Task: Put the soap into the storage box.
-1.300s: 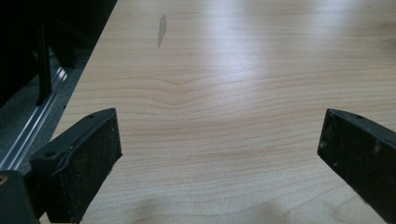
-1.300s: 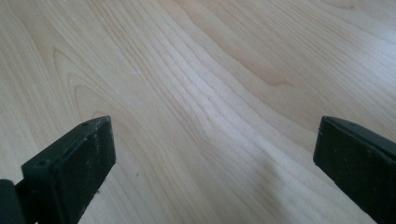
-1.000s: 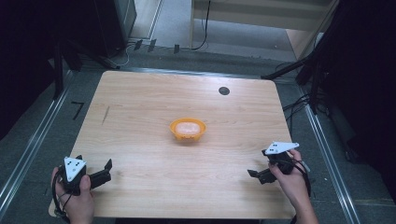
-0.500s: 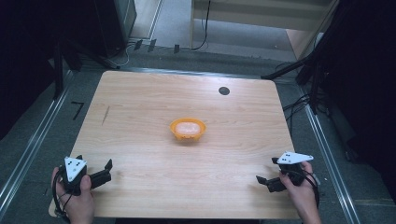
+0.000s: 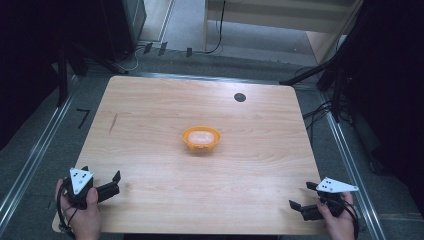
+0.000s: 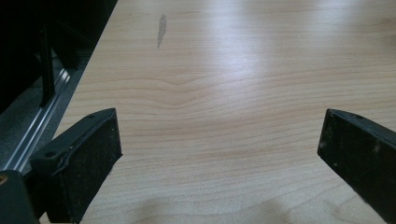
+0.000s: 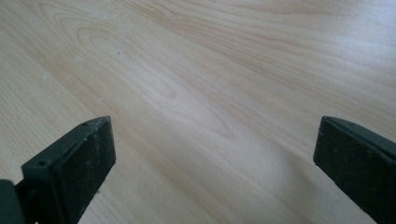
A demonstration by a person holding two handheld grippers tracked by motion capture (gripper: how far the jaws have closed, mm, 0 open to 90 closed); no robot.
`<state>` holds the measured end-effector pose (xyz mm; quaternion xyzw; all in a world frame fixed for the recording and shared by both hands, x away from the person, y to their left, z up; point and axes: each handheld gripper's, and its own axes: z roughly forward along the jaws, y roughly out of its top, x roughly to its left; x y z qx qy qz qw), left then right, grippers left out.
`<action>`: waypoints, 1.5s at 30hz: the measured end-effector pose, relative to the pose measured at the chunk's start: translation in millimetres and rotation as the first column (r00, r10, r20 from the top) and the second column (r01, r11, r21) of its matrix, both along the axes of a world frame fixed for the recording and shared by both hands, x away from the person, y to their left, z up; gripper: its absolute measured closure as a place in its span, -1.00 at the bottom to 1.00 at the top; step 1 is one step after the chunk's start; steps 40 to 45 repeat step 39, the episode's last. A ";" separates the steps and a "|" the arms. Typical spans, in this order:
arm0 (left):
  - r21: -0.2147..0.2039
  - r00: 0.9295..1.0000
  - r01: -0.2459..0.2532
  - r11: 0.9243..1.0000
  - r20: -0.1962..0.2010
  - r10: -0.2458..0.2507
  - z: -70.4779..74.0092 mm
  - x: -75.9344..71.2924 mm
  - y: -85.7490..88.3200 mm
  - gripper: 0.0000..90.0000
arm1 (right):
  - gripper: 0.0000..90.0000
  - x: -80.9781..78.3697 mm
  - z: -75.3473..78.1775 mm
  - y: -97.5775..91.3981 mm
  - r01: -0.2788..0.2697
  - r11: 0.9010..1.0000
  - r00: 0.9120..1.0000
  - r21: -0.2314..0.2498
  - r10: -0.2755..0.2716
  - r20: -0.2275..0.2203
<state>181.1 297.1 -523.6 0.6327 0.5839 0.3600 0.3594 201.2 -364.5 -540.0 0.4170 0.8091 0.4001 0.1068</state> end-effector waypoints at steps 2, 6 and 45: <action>0.002 1.000 -0.002 1.000 0.000 0.002 0.0 0.0 -0.3 -1.00 | -1.00 -2.9 -1.3 -2.5 0.003 1.000 1.000 0.006 -0.003 0.004; 0.006 1.000 0.000 1.000 0.000 0.000 -0.1 0.2 -0.8 -1.00 | -1.00 -13.6 -6.6 -9.9 0.034 0.998 0.999 0.044 -0.035 0.027; 0.014 0.999 0.014 1.000 -0.029 -0.014 -0.5 3.4 -2.3 -1.00 | -1.00 -22.7 -17.0 -9.4 0.127 0.987 0.985 0.094 -0.137 0.104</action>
